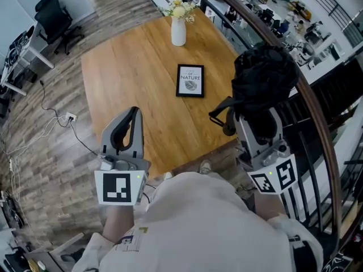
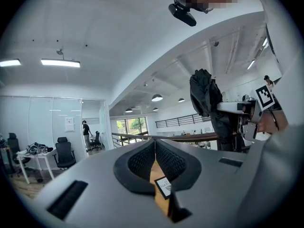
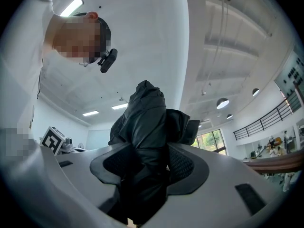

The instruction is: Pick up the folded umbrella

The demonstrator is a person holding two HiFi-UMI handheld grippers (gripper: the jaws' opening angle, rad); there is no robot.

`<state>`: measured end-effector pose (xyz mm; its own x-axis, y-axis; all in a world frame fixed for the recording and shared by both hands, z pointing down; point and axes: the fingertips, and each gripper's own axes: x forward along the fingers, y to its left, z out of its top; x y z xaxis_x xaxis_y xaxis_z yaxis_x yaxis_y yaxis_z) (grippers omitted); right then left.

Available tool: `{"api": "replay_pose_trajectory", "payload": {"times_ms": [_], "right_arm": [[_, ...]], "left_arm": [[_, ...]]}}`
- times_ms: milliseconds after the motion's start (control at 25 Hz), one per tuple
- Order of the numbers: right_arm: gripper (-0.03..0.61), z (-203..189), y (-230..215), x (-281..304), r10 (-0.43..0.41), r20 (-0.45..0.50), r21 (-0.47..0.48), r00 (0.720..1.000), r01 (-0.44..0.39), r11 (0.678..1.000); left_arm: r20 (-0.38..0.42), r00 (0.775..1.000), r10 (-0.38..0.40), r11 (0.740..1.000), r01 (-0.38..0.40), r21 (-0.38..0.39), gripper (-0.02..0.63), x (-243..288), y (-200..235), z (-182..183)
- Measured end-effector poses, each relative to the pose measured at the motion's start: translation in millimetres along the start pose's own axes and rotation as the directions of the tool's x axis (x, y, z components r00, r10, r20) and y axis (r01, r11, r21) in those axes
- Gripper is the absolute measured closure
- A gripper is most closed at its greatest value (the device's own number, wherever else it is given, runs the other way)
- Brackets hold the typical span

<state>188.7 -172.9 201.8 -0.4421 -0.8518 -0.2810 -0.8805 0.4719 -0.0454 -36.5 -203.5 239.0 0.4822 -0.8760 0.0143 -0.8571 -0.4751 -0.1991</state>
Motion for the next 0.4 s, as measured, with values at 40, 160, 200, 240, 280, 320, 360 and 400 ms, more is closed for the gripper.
{"api": "replay_pose_trajectory", "payload": {"times_ms": [40, 160, 200, 240, 280, 320, 360, 400], "right_arm": [[0.325, 0.1, -1.8, -1.0, -0.004, 0.001, 0.001, 1.000, 0.004, 1.000], [0.325, -0.6, -8.7, -3.7, -0.016, -0.003, 0.002, 1.000, 0.016, 1.000], [0.325, -0.6, -11.0, -4.9, -0.018, -0.005, 0.002, 1.000, 0.018, 1.000], [0.325, -0.4, -13.1, -6.2, -0.019, -0.007, 0.003, 1.000, 0.019, 1.000], [0.325, 0.1, -15.0, -7.5, -0.020, -0.008, 0.003, 1.000, 0.020, 1.000], [0.325, 0.7, -16.6, -8.7, -0.019, -0.009, 0.004, 1.000, 0.019, 1.000], [0.325, 1.3, -18.0, -9.9, -0.019, -0.009, 0.006, 1.000, 0.019, 1.000], [0.325, 2.0, -19.5, -11.0, -0.018, -0.009, 0.007, 1.000, 0.018, 1.000]], "left_arm": [[-0.008, 1.000, 0.008, 1.000, -0.007, 0.006, 0.594, 0.9, 1.0, -1.5], [-0.013, 1.000, 0.021, 1.000, -0.020, 0.016, 0.594, 5.5, 0.9, -3.8], [-0.007, 1.000, 0.014, 1.000, -0.014, 0.017, 0.594, 7.2, -1.5, -3.2], [-0.002, 1.000, 0.007, 1.000, -0.007, 0.018, 0.594, 8.9, -4.0, -2.3], [0.000, 1.000, 0.002, 1.000, -0.002, 0.017, 0.594, 10.3, -6.1, -1.4], [0.001, 1.000, -0.002, 1.000, 0.002, 0.015, 0.594, 11.7, -7.9, -0.7], [0.001, 1.000, -0.005, 1.000, 0.005, 0.014, 0.594, 13.0, -9.7, 0.0], [0.001, 1.000, -0.007, 1.000, 0.007, 0.013, 0.594, 14.2, -11.3, 0.6]]}}
